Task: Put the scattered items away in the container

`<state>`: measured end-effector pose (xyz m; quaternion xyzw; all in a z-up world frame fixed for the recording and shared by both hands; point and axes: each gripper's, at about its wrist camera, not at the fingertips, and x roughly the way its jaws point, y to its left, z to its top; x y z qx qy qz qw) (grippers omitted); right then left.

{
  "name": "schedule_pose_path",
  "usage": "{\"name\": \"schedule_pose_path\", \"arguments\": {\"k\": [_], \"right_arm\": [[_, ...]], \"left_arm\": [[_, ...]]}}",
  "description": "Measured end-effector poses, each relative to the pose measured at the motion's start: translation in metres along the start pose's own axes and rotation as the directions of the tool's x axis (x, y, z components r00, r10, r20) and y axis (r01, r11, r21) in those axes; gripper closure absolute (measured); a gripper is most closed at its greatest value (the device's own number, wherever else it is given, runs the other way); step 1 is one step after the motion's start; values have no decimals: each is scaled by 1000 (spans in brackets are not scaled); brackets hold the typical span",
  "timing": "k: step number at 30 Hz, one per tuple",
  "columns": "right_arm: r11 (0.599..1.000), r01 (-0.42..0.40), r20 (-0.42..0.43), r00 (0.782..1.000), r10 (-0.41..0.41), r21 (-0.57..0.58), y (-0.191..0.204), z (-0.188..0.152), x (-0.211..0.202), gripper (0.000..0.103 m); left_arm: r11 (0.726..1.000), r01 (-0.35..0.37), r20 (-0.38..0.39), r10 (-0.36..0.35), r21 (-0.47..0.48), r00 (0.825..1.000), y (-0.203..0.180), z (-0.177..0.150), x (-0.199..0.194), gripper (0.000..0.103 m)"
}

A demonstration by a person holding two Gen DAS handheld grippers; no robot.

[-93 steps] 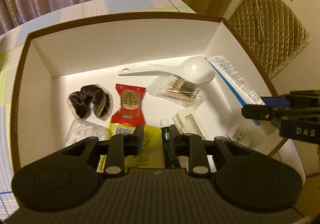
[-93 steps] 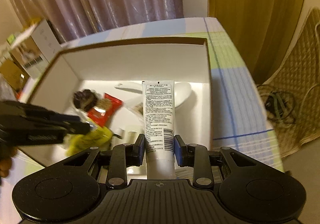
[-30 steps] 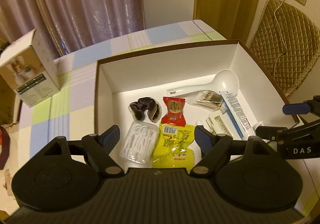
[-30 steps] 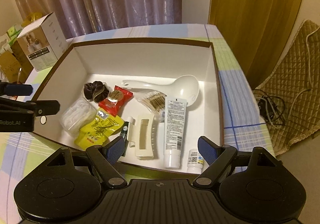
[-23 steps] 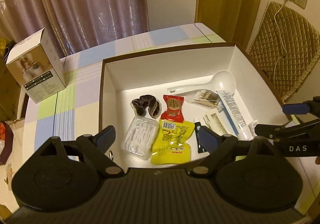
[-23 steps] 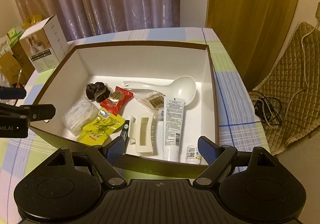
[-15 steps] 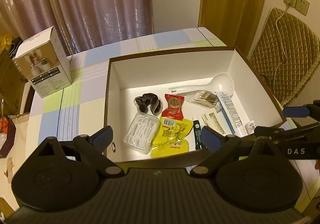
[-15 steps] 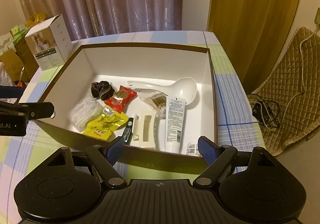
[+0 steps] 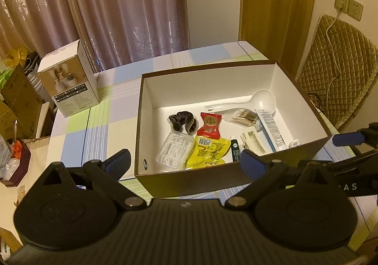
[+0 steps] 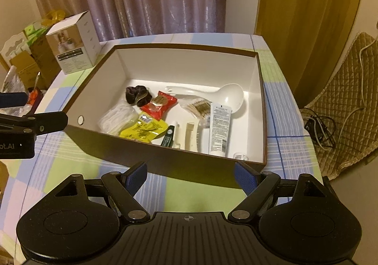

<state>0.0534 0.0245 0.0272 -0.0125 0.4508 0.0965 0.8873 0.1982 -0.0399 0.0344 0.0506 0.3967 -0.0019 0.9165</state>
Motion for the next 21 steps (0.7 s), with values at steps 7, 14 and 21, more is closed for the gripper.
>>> {"name": "schedule_pose_path", "arguments": {"k": [7,14,21], "right_arm": [[1000,-5,17,1000,5,-5,0,-6,-12,17],[1000,5,12,1000,-5,19,-7,-16,-20,17],[999,19,8,1000,-19,39,-14,-23,-28,17]], "left_arm": [[1000,-19,24,18,10,1000,-5,-6,-16,5],[1000,-12,16,12,14,1000,-13,-15,-22,5],[1000,-4,23,4,25,1000,-23,-23,-29,5]]}}
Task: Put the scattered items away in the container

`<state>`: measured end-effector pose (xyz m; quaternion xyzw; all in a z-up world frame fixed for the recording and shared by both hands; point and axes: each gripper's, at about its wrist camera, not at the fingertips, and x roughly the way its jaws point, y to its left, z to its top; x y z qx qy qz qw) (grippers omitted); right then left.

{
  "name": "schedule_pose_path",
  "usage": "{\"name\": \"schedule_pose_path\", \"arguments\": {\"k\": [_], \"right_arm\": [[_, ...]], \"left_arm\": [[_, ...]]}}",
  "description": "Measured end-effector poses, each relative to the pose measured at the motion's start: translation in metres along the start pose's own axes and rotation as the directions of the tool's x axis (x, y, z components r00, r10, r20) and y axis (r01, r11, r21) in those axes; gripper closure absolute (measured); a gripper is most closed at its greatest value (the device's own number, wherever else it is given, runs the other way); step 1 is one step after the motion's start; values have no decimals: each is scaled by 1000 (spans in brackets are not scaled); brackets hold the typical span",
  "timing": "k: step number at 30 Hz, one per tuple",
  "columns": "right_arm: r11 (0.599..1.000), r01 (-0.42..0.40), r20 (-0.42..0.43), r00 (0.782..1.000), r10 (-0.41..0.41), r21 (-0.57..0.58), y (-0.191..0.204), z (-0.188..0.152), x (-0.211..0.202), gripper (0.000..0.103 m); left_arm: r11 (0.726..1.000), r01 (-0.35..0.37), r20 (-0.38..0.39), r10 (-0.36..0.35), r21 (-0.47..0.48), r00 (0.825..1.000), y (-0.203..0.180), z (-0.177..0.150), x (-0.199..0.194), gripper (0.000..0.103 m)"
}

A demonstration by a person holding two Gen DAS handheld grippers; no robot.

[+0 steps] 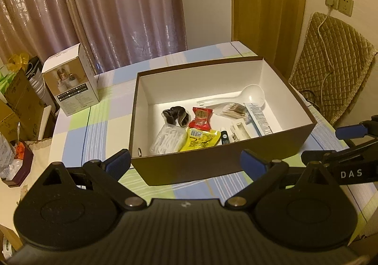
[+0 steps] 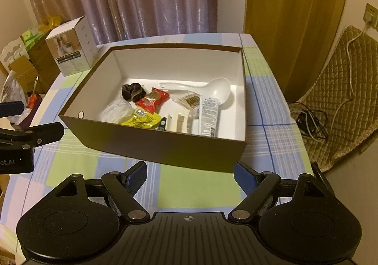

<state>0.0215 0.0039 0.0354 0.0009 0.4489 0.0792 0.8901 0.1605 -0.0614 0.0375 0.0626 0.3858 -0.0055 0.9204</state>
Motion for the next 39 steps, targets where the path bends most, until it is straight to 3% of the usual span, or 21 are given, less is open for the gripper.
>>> {"name": "schedule_pose_path", "arguments": {"k": [39], "right_arm": [[1000,-3,-20,1000,3,-26,7,-13,-8,17]], "left_arm": [[1000,-28,54,28,3,998,-11,-11,-21,5]]}}
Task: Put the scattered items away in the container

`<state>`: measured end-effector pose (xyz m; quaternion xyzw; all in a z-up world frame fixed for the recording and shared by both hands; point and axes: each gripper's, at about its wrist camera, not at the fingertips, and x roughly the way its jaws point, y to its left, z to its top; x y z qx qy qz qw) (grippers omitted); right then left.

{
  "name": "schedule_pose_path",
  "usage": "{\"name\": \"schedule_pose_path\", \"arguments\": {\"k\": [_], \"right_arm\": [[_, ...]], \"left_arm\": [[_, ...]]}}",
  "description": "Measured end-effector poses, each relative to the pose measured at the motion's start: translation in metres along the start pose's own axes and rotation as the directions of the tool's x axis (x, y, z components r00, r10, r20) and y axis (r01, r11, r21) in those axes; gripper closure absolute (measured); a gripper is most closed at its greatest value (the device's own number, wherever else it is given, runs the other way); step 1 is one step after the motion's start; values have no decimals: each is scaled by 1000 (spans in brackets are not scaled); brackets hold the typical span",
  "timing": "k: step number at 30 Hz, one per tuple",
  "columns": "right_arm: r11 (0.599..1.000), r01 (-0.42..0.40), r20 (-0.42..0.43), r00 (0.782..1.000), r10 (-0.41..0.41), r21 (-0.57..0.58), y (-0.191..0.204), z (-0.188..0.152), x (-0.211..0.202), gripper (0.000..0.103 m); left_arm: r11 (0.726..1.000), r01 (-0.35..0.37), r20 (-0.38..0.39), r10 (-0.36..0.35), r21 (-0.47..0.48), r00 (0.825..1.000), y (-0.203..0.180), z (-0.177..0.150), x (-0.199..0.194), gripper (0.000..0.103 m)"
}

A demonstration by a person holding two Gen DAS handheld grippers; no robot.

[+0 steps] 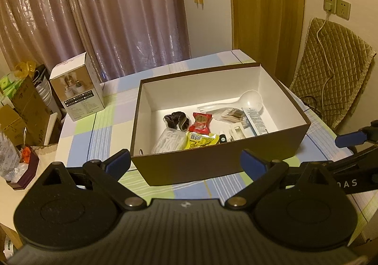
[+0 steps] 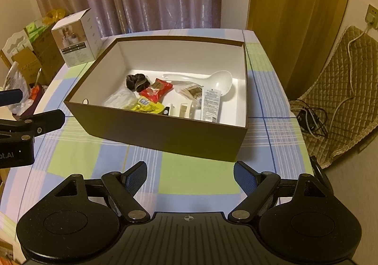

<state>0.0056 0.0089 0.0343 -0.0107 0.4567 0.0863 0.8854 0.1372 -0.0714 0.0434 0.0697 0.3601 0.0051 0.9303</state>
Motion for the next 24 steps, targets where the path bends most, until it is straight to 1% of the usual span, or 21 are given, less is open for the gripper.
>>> {"name": "schedule_pose_path", "arguments": {"k": [24], "right_arm": [[1000,19,-48,999,-20,-10,9,11,26,17]], "left_arm": [[1000,11,-45,-11,1,999,13,-2,27,5]]}}
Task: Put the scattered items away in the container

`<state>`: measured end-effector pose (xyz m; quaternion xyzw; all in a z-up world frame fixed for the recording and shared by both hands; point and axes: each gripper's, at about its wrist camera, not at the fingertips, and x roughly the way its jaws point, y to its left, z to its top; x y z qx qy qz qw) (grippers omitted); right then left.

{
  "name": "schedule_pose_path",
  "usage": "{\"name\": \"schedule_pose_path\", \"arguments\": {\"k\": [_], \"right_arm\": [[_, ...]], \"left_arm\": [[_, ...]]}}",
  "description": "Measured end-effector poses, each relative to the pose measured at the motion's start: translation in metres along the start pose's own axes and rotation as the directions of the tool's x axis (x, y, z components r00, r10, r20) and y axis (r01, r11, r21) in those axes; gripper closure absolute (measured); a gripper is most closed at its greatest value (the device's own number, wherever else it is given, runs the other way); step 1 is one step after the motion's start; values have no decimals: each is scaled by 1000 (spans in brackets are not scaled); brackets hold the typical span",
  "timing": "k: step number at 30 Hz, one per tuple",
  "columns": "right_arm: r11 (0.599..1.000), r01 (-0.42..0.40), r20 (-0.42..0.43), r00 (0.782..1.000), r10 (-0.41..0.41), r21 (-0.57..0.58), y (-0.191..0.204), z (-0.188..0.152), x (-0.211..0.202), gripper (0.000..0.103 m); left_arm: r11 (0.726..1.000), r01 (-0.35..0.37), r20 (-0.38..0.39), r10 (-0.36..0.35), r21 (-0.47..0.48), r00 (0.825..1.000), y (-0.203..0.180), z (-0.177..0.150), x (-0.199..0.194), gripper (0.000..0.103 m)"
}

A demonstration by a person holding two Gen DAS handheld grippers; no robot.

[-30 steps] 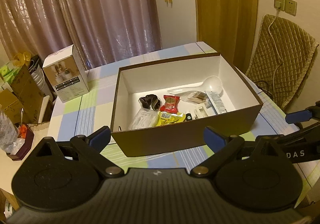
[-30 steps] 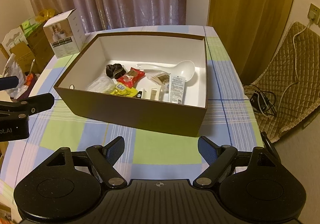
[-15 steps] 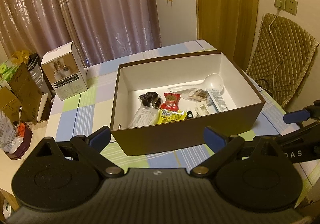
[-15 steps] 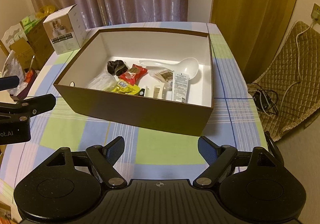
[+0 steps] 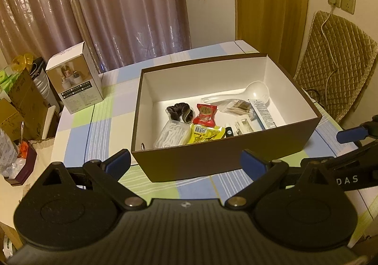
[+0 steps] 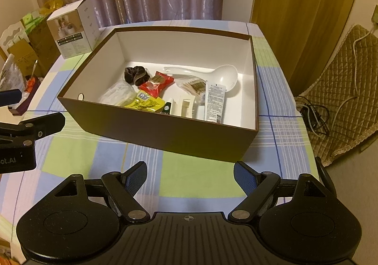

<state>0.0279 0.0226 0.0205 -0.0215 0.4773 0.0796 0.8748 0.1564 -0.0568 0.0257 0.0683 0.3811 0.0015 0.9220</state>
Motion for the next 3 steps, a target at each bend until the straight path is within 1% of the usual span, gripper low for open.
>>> {"name": "schedule_pose_path", "arguments": {"k": [3], "right_arm": [[1000,0,-1,1000,0,0,0,1,1,17]], "left_arm": [[1000,6,3,-6,7,1000,0,2,2,5]]}}
